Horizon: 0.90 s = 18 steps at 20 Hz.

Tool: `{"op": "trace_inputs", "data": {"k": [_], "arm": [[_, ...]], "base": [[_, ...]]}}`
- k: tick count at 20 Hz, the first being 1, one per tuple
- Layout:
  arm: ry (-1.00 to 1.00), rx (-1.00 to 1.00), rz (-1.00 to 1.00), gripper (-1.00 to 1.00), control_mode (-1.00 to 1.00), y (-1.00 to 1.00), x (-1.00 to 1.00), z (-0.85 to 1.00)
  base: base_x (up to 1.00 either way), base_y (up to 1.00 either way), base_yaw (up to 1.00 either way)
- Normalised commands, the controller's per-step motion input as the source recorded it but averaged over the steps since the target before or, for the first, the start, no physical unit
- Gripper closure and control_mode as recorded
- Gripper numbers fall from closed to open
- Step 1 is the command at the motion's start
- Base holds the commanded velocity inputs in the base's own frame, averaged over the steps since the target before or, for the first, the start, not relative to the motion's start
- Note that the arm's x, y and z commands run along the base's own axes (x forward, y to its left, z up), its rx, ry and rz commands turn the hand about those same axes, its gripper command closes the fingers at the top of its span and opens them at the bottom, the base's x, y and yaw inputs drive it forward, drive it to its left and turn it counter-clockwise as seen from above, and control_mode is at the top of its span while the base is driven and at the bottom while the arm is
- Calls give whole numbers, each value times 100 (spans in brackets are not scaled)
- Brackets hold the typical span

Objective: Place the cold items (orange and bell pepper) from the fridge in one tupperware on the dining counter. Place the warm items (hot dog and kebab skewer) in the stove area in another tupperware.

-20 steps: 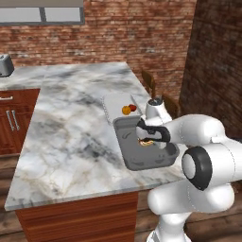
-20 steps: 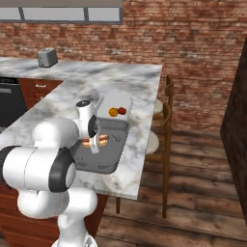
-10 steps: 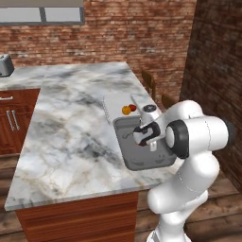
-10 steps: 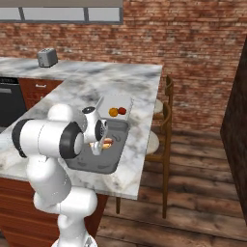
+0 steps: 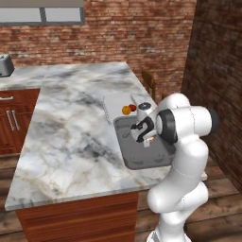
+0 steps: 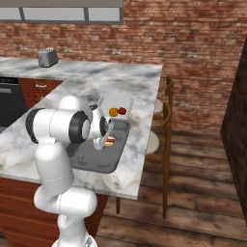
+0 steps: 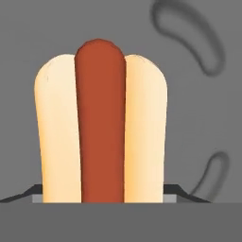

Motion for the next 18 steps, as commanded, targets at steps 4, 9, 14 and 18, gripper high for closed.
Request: {"op": "trace_inputs", "data": {"k": [4, 9, 14, 18], "arm": [[-8, 3, -16, 100, -100, -5, 47, -22], [-28, 1, -11, -100, -100, 0, -26, 3], [-36, 5, -9, -100, -100, 0, -45, 32], [-26, 11, -8, -100, -100, -6, -5, 83]], "base": [[0, 0, 0], [0, 0, 0], [0, 0, 0], [0, 0, 0]]}}
